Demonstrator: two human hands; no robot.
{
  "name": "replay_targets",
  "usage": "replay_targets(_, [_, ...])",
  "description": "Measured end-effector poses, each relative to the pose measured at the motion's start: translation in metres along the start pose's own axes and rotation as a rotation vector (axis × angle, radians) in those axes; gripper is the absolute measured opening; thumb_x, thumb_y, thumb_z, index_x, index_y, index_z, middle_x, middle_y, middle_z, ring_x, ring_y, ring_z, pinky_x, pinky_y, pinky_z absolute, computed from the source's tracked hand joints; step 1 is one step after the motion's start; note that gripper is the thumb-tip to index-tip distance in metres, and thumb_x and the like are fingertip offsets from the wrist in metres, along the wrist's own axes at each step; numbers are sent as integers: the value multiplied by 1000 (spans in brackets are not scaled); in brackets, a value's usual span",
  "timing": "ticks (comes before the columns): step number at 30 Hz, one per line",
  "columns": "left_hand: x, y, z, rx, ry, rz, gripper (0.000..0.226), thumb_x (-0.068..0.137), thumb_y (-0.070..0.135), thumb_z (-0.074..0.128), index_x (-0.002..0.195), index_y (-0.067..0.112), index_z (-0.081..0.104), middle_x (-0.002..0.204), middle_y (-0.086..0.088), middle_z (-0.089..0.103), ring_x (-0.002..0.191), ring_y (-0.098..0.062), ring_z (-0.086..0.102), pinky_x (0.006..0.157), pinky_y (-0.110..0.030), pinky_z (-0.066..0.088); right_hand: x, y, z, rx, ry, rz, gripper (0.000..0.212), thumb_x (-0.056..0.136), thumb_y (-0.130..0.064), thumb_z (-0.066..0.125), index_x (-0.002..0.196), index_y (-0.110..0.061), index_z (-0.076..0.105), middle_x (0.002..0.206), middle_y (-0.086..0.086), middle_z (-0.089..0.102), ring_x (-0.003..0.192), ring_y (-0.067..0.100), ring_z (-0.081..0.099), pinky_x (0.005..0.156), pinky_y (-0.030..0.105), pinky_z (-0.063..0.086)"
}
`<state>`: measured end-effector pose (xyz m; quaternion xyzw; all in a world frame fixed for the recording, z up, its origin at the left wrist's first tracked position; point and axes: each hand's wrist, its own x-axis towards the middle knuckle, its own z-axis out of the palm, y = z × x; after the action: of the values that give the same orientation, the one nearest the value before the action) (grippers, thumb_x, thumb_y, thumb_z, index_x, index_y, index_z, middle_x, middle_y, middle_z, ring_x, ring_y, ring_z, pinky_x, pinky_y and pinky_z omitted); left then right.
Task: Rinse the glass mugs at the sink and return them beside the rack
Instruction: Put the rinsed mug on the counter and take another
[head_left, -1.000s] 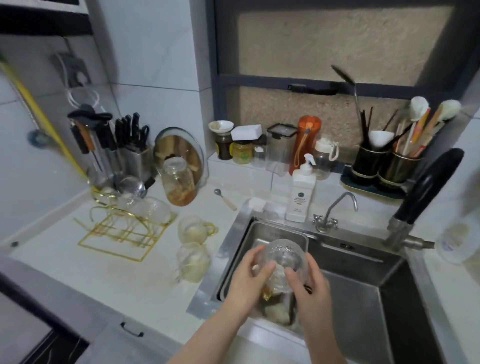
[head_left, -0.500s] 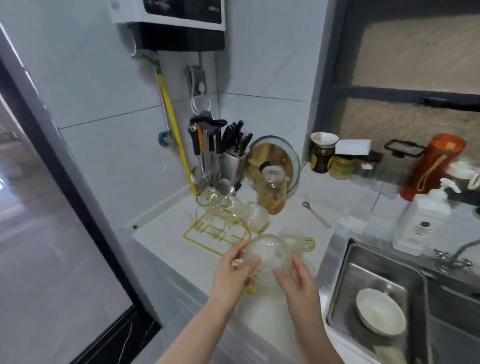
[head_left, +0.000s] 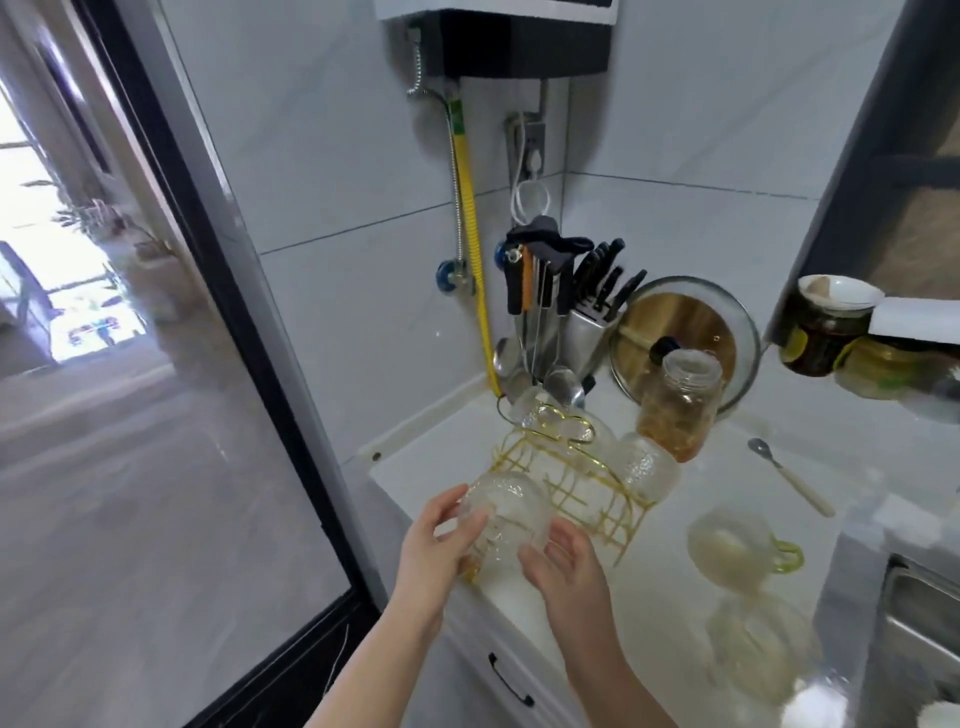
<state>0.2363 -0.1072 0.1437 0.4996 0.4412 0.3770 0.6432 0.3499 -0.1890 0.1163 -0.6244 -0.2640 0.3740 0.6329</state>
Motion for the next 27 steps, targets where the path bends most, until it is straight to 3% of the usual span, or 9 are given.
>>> replay_targets(4, [31, 0, -17, -15, 54, -41, 32, 85, 16, 68, 116, 18, 62, 115, -8, 62, 72, -6, 70, 77, -41, 57, 30, 12, 25, 21, -32, 57, 51, 77, -32, 74, 122, -35, 50, 128, -4, 58, 116, 12, 58, 100, 41, 49])
replay_targets(8, [74, 6, -17, 11, 67, -30, 28, 85, 19, 69, 112, 22, 64, 113, -4, 63, 81, -10, 70, 72, -32, 58, 72, 12, 43, 110, -86, 107, 43, 91, -19, 61, 127, -36, 42, 116, -5, 59, 103, 7, 60, 78, 29, 54])
replay_targets(13, [117, 1, -21, 68, 71, -54, 28, 86, 19, 68, 113, 22, 63, 110, 0, 64, 80, -8, 69, 68, -27, 57, 106, 29, 62, 136, -81, 171, 42, 94, -26, 56, 128, -39, 35, 129, 6, 51, 118, 21, 55, 76, 24, 53])
replay_targets(19, [164, -11, -29, 133, 10, -134, 28, 86, 21, 68, 113, 21, 64, 114, -6, 62, 95, -19, 66, 70, -33, 58, 134, 38, 78, 155, 20, 238, 38, 95, -24, 54, 128, -32, 35, 120, 5, 54, 116, 24, 54, 72, 24, 50])
replay_targets(22, [189, -17, -33, 125, -27, -164, 27, 86, 19, 68, 113, 19, 63, 112, -6, 61, 92, -20, 65, 65, -30, 58, 153, 46, 92, 104, 86, 253, 40, 95, -27, 53, 131, -30, 36, 125, 11, 52, 116, 24, 53, 71, 24, 49])
replay_targets(27, [224, -31, -43, 163, -163, -246, 28, 88, 15, 65, 114, 17, 57, 115, -11, 58, 90, -21, 64, 60, -25, 57, 169, 56, 110, 34, 206, 293, 40, 98, -29, 48, 136, -27, 34, 114, 8, 59, 94, 16, 59, 70, 27, 50])
